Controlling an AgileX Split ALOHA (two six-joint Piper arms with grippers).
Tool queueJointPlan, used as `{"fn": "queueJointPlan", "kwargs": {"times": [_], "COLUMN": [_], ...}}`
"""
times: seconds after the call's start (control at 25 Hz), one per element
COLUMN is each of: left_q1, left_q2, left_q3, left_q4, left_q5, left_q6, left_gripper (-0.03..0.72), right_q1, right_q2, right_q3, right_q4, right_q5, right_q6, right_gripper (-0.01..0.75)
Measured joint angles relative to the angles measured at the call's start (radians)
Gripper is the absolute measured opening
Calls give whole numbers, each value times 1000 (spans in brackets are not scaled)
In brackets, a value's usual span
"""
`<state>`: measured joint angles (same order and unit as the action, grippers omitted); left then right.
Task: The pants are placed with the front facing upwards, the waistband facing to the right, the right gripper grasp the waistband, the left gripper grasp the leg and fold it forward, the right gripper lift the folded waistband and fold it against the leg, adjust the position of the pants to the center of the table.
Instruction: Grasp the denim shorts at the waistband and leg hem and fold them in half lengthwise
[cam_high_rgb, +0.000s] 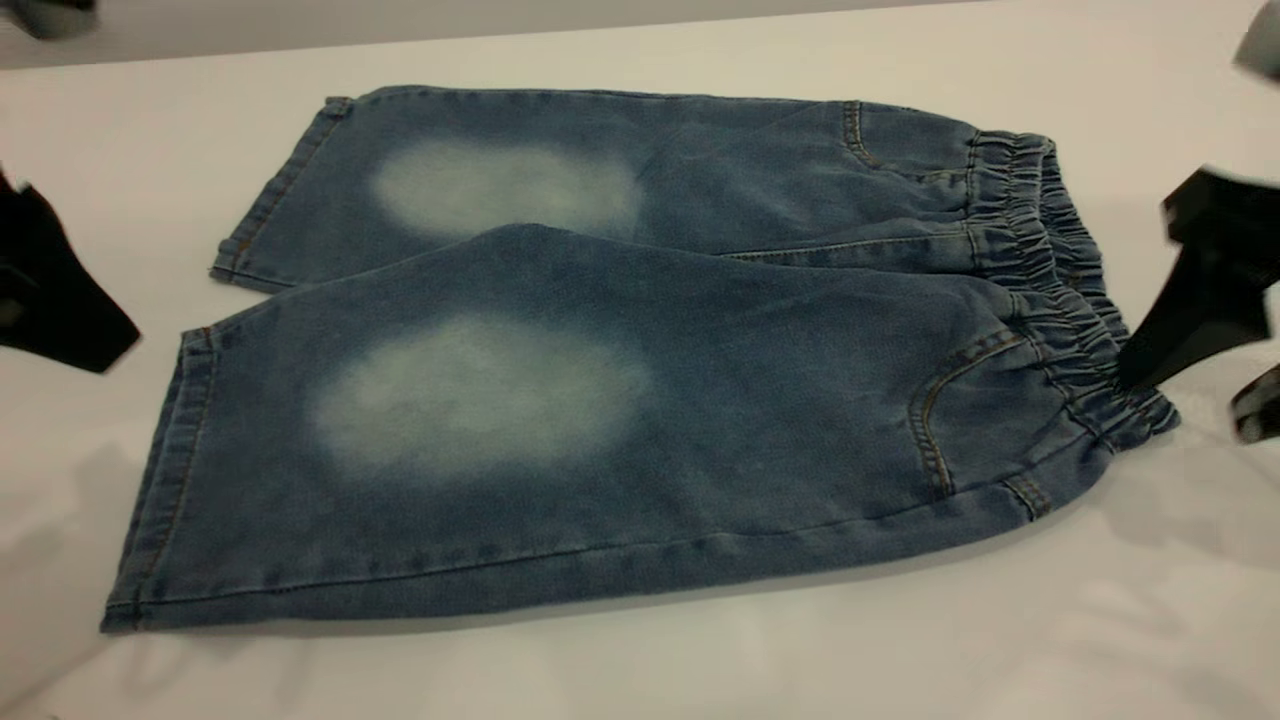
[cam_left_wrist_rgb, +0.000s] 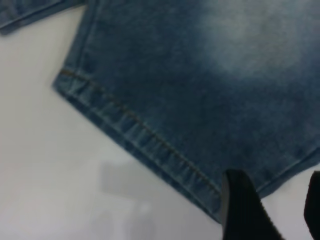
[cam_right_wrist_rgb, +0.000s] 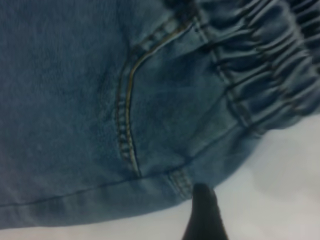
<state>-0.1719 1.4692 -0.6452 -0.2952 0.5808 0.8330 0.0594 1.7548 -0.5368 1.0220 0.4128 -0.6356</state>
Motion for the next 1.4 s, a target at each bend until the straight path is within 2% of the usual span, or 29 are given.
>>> {"fn": "queueJointPlan", "kwargs": {"times": [0.16,0.36,0.52,0.64,0.88,1.4], "left_q1": [-3,-3,-3,-3,-3,-3], "left_q2": [9,8,8,7,7,7], "left_q3": [28,44,44,44,44,44], "left_q4": [-1,-18,-66,-99,-104,-106], "left_q5": [-49,-61,-68,-68,-68,-67], "left_q6": [2,2,49,83,95,97], "left_gripper": [339,349,351,352,352,352], "right_q1": [-30,-137,-239,-300,-309,-309], "right_q2": [95,164,206,232,233,317], "right_q3": [0,0,0,0,0,0], "right_q4": [225,450,513,505,506,567], "right_q5": [71,163,233,278,225,235], "right_q6": [-230,-488,-604,-618,-616,-668], "right_gripper": [440,440,440,440,440,439]}}
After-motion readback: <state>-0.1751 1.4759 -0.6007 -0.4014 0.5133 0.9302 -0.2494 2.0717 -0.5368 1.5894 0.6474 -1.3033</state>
